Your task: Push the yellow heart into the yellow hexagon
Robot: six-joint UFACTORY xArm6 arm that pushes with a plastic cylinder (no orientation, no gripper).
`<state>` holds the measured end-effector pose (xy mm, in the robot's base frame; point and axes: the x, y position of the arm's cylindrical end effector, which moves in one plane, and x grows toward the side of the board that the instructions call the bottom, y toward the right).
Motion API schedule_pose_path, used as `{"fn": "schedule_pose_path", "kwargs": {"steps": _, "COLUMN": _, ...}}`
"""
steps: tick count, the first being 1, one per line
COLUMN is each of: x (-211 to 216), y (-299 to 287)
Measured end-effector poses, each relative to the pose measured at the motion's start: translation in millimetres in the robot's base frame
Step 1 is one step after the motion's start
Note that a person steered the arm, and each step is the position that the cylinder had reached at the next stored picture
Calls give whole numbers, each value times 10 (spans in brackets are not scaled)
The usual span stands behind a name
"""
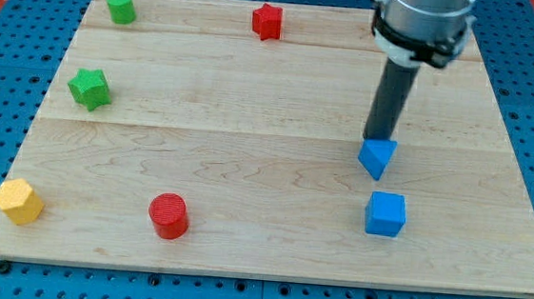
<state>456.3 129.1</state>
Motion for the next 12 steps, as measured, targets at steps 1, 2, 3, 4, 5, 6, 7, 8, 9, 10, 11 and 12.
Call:
{"fn": "schedule_pose_path", "kwargs": {"steps": 1, "x": 361, "y": 0}}
{"fn": "schedule_pose_path", "kwargs": {"steps": 2, "x": 388, "y": 9}}
{"fn": "schedule_pose_path", "kwargs": {"steps": 3, "x": -466, "y": 273}}
{"fn": "schedule_pose_path", "kwargs": {"steps": 4, "x": -1614, "y": 1031}}
{"fn": "schedule_pose_path", "kwargs": {"steps": 5, "x": -2319, "y": 1512}}
{"fn": "schedule_pose_path", "kwargs": {"steps": 6, "x": -2512, "y": 1144}}
{"fn": "schedule_pose_path", "kwargs": {"steps": 7, "x": -2279, "y": 366}}
{"fn": "schedule_pose_path", "kwargs": {"steps": 8, "x": -2389, "y": 212}}
{"fn": "schedule_pose_path", "kwargs": {"steps": 9, "x": -2478, "y": 192}}
{"fn": "schedule_pose_path", "kwargs": {"steps": 10, "x": -2066, "y": -607}}
{"fn": "schedule_pose_path", "kwargs": {"steps": 11, "x": -2095, "y": -776}}
{"fn": "schedule_pose_path", "kwargs": {"steps": 12, "x": -2407, "y": -627}}
